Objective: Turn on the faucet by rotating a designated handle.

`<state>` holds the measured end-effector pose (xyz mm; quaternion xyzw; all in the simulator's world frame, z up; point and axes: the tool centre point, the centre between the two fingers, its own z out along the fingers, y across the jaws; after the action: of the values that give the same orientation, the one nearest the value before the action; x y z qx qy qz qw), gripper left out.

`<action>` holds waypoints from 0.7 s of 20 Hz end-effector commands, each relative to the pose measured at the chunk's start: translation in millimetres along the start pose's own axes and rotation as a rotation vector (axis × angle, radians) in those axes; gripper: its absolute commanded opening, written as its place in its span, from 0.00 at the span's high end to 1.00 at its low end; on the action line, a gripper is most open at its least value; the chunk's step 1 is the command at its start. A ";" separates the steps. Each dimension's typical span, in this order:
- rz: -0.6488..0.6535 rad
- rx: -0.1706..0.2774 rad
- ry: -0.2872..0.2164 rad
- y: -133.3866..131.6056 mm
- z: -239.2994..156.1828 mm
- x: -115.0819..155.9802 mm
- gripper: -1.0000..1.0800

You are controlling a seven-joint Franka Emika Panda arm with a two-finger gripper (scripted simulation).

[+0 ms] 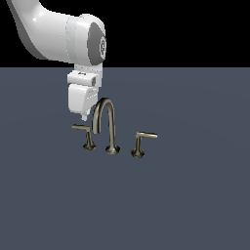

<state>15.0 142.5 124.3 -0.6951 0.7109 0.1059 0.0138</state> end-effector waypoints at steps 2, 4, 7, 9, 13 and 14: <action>0.073 0.039 0.053 -10.8 13.5 -2.1 1.00; 0.104 0.061 0.078 -15.8 18.8 -3.4 1.00; 0.142 0.092 0.108 -22.0 24.6 -5.7 1.00; 0.160 0.109 0.124 -25.4 27.2 -7.2 1.00; 0.185 0.136 0.145 -30.0 30.4 -9.7 1.00; 0.189 0.140 0.149 -30.7 30.9 -10.1 1.00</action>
<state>40.1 156.8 92.6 -0.6319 0.7750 0.0108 -0.0008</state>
